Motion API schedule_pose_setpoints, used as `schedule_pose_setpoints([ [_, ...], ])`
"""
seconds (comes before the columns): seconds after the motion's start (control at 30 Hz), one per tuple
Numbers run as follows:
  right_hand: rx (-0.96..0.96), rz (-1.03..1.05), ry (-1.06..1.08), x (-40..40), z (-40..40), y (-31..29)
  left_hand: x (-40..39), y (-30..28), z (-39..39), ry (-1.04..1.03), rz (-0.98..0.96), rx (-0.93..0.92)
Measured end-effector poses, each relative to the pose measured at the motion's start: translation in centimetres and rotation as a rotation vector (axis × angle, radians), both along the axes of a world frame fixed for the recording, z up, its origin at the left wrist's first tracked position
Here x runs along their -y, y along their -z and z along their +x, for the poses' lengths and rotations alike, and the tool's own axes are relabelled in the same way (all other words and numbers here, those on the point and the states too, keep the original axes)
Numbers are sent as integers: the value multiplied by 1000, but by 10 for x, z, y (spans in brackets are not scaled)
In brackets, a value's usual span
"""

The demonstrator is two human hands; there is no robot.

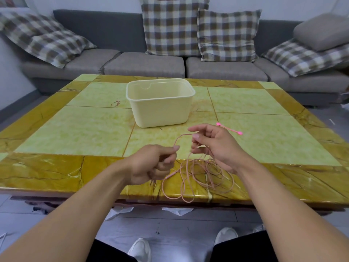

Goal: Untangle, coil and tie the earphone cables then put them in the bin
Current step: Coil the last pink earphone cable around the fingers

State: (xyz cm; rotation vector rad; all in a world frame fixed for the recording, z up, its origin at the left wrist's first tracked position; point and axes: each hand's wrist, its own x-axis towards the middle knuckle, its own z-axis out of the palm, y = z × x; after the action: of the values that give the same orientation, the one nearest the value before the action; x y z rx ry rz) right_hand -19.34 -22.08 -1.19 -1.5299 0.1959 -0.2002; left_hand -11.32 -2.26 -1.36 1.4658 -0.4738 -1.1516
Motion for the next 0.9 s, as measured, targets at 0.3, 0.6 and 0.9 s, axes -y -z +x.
schedule_pose_setpoints([
  [0.3,-167,-429,-158,-24,0,6,17,-17,-8,-313,-580,-265],
  [0.6,-245,-729,-361,-31,-11,-2,18,-6,-2,-499,-536,-16],
  [0.9,-241,-1221,-435,-34,-17,-11,29,20,-3,-293,-73,423],
])
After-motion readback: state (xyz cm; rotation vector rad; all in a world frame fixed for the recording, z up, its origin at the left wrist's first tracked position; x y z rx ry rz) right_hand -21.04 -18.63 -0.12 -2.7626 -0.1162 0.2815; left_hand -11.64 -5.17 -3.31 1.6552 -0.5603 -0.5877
